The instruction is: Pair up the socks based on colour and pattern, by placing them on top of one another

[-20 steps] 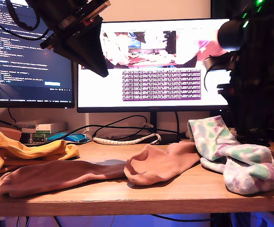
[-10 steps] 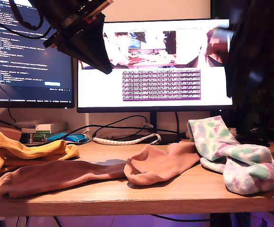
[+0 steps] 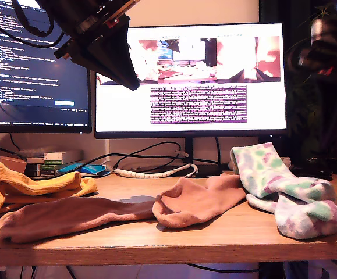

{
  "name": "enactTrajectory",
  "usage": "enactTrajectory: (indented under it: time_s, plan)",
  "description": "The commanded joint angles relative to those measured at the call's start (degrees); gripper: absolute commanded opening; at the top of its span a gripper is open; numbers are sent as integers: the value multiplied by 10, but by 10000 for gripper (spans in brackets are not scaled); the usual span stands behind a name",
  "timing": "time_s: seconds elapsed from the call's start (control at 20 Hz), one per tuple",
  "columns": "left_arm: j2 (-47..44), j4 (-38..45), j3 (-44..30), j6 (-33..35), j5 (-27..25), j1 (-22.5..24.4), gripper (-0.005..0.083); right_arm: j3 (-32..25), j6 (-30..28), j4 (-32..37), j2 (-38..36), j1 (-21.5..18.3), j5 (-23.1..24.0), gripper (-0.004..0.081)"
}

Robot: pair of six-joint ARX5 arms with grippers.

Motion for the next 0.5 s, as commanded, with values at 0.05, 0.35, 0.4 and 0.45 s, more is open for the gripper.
enactTrajectory:
  time_s: [0.05,0.35,0.4,0.45]
  plan:
    - [-8,3,-7,3,2,-2,-20,-3,11,29,27,3,-6,529]
    - [-8,2,-7,14,2,-2,-20,-3,22,62,102,3,-29,526]
    - [-8,1,-7,14,2,-2,-20,-3,26,73,109,3,-29,503]
    - [-8,-2,-7,14,2,-2,-20,-3,33,79,112,3,-29,449]
